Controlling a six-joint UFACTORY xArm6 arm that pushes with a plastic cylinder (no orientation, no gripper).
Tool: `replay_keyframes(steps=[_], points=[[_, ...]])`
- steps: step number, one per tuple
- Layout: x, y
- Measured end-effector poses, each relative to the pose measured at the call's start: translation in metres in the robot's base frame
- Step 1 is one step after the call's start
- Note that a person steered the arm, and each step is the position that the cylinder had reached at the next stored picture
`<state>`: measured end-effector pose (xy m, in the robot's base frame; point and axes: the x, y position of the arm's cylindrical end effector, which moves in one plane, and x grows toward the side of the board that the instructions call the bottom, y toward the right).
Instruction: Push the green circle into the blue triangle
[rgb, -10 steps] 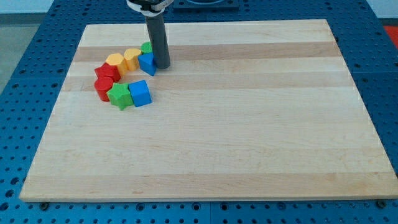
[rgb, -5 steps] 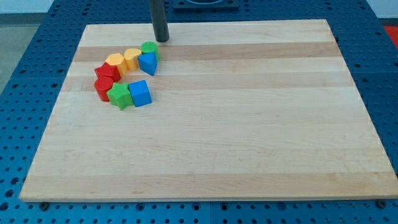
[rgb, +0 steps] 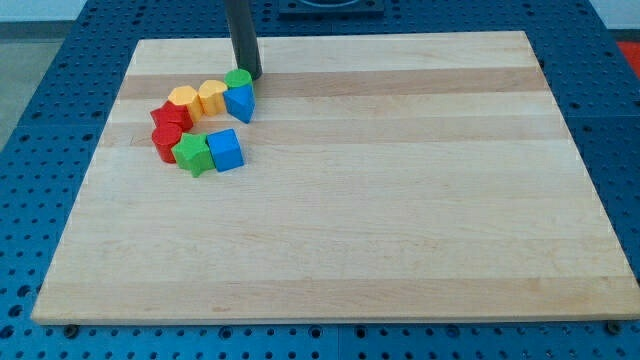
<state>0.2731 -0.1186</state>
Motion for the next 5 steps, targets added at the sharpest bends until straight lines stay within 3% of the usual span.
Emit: replay_keyframes(steps=[5], points=[[0.0128, -0.0081]])
